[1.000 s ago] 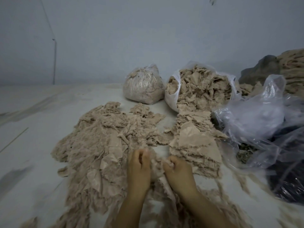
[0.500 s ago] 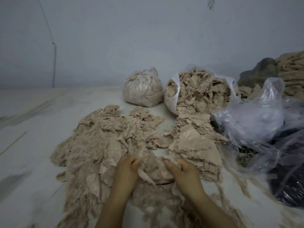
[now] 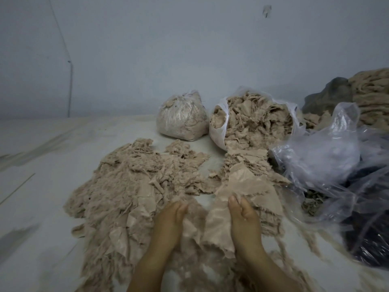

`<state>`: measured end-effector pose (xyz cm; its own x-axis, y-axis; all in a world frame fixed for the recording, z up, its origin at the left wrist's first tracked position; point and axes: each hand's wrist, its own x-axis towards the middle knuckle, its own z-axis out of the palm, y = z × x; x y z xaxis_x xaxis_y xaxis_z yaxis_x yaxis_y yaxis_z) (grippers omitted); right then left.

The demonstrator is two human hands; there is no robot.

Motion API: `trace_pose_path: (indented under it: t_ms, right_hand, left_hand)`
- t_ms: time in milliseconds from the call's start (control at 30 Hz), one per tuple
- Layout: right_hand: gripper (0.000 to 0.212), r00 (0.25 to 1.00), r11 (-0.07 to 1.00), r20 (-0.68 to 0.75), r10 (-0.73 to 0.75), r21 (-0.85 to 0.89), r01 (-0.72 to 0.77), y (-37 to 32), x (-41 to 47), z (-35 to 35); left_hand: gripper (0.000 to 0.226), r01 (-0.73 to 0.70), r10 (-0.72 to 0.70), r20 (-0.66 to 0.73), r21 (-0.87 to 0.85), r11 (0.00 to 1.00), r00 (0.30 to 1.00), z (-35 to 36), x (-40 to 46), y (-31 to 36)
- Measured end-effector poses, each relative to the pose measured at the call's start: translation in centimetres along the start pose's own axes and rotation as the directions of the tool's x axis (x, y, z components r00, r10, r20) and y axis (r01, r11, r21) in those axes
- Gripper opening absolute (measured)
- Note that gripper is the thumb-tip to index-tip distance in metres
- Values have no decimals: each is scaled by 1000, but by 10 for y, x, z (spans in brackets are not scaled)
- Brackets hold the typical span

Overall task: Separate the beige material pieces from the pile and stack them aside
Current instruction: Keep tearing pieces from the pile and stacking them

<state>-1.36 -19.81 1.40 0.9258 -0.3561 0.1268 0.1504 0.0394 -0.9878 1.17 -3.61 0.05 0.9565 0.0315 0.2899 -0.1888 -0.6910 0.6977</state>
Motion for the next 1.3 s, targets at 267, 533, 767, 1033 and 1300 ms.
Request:
trace_pose_path:
  t_ms: [267, 533, 767, 1033, 1300]
  right_hand:
    - [28, 996, 998, 74, -58, -8, 59, -5, -5, 21]
    - [18, 975, 909, 218, 50, -414, 46, 26, -17, -20]
    - [16, 957, 938, 267, 110, -346, -12, 9, -14, -22]
    - [39, 992, 990, 97, -77, -113, 87, -3, -4, 4]
    - [17, 997, 988, 2, -75, -139, 74, -6, 7, -2]
  left_hand:
    - [17, 122, -33, 155, -617, 778, 987, 14, -11, 55]
    - [25, 215, -318, -56, -627, 749, 946, 18, -2, 34]
    - [29, 120, 8, 219, -562, 819, 976, 5, -3, 52]
    - [41, -32, 1, -76, -407, 913, 997, 9, -5, 33]
    - [37, 182, -216, -101, -270, 945, 971, -3, -4, 3]
